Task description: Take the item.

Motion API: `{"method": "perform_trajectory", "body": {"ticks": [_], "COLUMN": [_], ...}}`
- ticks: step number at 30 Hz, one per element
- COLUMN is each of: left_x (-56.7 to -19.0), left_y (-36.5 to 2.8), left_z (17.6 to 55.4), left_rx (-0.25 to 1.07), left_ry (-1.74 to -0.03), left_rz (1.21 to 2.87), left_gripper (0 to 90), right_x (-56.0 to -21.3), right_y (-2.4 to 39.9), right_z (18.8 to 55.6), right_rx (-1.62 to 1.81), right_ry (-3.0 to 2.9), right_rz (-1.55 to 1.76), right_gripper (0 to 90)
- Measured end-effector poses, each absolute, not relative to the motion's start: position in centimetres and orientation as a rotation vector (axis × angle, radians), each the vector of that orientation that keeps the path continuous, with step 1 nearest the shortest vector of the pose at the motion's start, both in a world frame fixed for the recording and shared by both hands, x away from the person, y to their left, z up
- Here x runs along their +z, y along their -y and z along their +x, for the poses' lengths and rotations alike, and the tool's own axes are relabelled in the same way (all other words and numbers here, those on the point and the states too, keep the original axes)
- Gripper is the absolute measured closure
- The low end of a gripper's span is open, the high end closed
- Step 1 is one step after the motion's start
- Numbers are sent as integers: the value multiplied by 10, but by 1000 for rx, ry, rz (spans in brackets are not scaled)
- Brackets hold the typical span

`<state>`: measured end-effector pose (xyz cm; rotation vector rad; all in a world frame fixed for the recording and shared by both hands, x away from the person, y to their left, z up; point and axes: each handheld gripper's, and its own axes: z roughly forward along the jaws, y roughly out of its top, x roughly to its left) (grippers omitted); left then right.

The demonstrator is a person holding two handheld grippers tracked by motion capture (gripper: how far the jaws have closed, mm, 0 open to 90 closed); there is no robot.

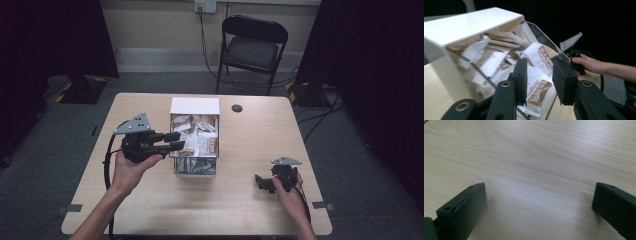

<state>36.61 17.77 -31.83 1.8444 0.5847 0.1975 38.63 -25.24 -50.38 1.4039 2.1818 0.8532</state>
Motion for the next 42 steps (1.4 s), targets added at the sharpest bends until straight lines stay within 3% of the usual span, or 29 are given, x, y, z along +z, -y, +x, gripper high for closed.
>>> {"method": "perform_trajectory", "body": {"ticks": [12, 32, 42], "left_x": [-325, -324, -325], "left_y": [-164, -156, -154], "left_z": [371, 375, 372], "left_rx": [196, 238, 290], "left_ry": [-554, -543, -514], "left_rz": [1937, 2119, 2168], "left_gripper": [726, 718, 818], "right_x": [-504, -504, -504], "right_y": [252, 252, 252], "right_z": [386, 386, 386], "right_rx": [853, 853, 853], "right_ry": [-2182, -2182, -2182], "right_rz": [1404, 1404, 1404], "right_gripper": [0, 0, 0]}}
